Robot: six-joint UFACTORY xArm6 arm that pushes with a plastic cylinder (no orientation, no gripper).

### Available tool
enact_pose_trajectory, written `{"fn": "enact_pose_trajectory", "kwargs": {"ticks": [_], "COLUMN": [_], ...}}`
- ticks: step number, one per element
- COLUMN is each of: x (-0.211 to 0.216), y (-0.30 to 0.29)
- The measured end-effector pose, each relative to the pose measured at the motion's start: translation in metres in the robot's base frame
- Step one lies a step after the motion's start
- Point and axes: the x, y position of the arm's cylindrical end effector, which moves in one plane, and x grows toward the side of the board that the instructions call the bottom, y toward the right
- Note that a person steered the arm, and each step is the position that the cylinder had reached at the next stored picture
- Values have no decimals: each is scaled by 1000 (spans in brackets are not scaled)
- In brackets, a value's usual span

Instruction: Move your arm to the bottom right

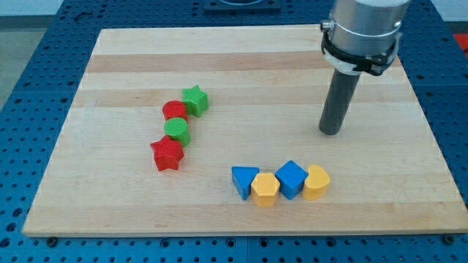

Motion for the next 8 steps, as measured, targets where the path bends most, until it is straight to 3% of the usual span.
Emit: {"fn": "enact_pose_trajectory", "kwargs": {"ticks": [3, 4, 5, 6, 7, 8], "x": [0, -3, 1, 38, 81, 96], "y": [0, 21, 79, 126, 116, 96]}}
